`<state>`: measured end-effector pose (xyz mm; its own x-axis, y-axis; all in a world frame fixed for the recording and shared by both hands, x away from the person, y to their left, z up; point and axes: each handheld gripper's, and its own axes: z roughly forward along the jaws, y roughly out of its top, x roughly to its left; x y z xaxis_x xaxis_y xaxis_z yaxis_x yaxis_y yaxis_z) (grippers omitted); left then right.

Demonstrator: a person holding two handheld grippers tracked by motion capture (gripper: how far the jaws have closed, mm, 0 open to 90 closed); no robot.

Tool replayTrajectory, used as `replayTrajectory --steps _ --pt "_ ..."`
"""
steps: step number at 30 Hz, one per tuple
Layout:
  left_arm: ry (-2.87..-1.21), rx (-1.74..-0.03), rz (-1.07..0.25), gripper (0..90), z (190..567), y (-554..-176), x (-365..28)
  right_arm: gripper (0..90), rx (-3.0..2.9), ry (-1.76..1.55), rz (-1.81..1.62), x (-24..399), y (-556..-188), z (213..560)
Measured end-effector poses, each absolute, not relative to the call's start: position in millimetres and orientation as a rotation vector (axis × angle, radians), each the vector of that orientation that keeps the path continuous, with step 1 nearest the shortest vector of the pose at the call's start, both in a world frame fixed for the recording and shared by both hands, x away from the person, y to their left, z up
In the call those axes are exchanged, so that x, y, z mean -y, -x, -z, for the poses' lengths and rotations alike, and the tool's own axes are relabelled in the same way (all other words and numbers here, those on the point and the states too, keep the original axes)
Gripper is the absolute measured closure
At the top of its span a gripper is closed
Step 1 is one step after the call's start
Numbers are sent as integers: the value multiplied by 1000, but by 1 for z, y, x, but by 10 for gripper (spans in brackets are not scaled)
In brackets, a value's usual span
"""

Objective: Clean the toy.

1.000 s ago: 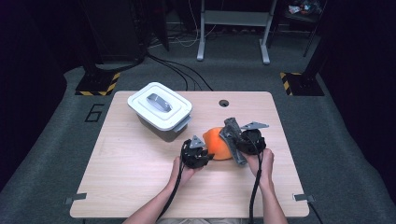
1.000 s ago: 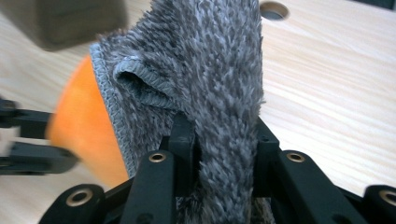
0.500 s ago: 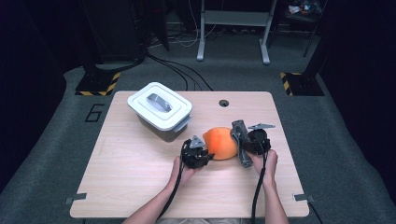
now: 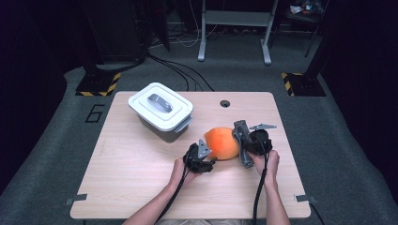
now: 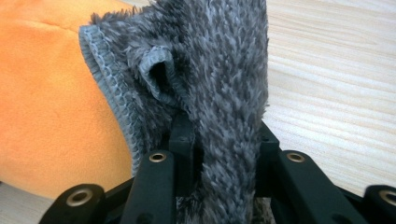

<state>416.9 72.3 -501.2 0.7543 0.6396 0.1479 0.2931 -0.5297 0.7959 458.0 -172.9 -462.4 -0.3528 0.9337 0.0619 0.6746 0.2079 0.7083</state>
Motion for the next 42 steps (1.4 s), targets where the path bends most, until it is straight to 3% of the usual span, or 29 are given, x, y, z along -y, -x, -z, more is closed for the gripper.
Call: replayTrajectory --steps 1,9,13,27,42 --pt "-2142 -694 -567 384 503 -417 -71 685 -2109 -1499 -931 173 -458 462" --pt "-2119 -688 -569 664 503 -417 -71 684 -2102 -1504 -938 174 -458 463" --pt "-2088 -733 -512 716 500 -419 -74 687 -2086 -1495 -955 176 -456 460" --pt "-2025 -835 -337 725 489 -423 -80 688 -2097 -1313 -1102 158 -418 409" --pt "-2024 -840 -311 725 486 -422 -79 685 -2197 -1201 -993 110 -422 423"
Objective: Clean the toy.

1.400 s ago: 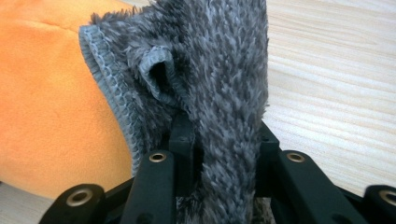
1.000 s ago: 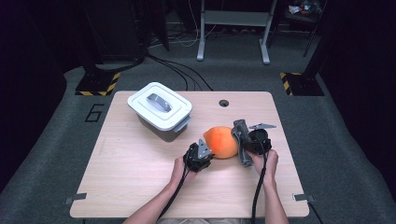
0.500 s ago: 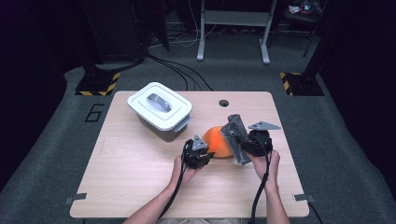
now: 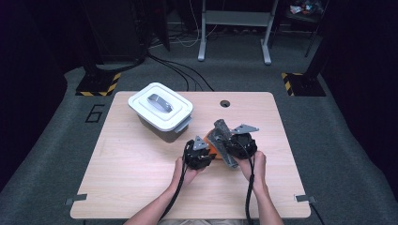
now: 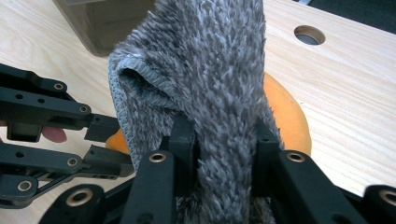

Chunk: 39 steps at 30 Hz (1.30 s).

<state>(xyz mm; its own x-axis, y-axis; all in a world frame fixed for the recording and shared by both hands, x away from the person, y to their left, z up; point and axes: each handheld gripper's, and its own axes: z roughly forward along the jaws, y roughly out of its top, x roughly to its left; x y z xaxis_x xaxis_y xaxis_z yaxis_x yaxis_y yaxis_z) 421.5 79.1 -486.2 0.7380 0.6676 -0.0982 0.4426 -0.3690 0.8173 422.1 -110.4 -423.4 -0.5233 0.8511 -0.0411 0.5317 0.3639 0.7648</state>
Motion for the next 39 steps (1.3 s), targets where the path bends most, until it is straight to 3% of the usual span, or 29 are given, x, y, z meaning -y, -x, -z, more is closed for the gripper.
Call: replayTrajectory --steps 30,39 --pt "-2019 -849 -287 725 488 -425 -81 682 -2103 -1522 -953 176 -455 463" --pt "-2020 -850 -285 725 488 -425 -81 687 -2092 -1421 -1094 167 -435 438"
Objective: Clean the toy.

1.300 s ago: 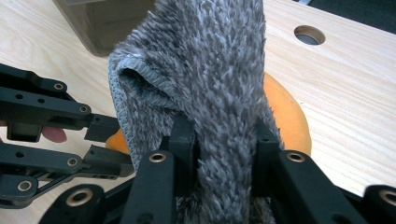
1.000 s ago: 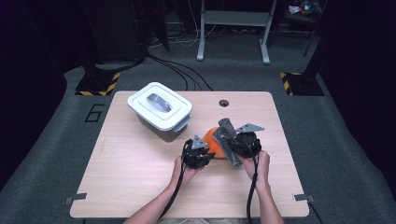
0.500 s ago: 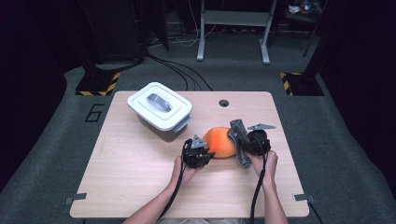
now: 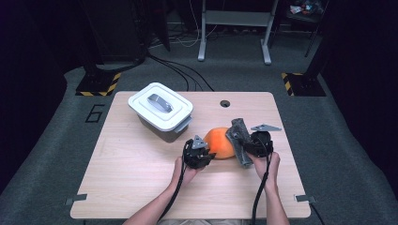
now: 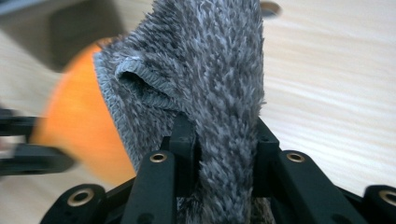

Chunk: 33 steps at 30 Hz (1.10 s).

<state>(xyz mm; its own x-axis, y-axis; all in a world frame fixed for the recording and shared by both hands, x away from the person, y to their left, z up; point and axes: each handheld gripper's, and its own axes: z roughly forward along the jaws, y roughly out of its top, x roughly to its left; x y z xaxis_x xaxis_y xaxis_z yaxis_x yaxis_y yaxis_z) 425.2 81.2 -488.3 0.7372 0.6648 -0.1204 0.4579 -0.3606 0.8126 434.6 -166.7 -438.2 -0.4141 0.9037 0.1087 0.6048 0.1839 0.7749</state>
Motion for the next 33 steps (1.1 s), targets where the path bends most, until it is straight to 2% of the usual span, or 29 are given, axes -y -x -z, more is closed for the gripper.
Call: replayTrajectory --steps 7,17,33 --pt "-2024 -851 -284 726 488 -425 -81 685 -2164 -1272 -1104 130 -421 420" --pt "-2025 -855 -285 725 489 -425 -81 683 -2189 -1207 -995 102 -424 426" --pt "-2019 -847 -280 725 490 -425 -81 683 -2134 -1316 -993 139 -433 436"
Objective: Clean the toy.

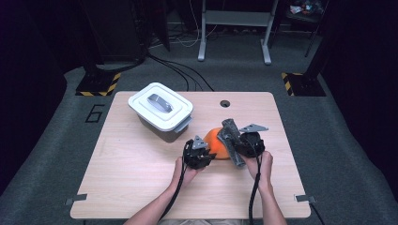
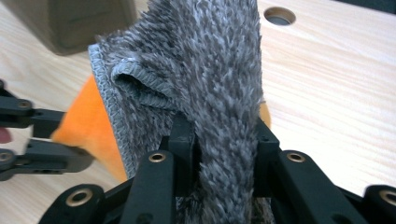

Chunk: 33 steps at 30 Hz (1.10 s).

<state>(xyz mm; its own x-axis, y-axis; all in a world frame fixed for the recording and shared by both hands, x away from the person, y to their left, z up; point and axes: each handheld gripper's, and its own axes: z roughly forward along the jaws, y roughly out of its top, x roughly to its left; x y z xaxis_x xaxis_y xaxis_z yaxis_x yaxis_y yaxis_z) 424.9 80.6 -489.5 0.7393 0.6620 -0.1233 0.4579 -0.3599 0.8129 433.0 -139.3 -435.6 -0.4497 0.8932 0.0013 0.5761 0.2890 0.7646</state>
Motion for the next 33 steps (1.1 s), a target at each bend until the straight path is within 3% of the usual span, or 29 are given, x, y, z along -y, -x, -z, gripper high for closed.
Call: replayTrajectory --steps 20,28,33 --pt "-2016 -842 -292 708 491 -426 -82 683 -2099 -1536 -995 177 -458 467" --pt "-2054 -763 -473 438 491 -417 -77 684 -2101 -1515 -978 178 -459 466" --pt "-2075 -741 -554 356 493 -419 -72 685 -2094 -1526 -985 177 -459 466"
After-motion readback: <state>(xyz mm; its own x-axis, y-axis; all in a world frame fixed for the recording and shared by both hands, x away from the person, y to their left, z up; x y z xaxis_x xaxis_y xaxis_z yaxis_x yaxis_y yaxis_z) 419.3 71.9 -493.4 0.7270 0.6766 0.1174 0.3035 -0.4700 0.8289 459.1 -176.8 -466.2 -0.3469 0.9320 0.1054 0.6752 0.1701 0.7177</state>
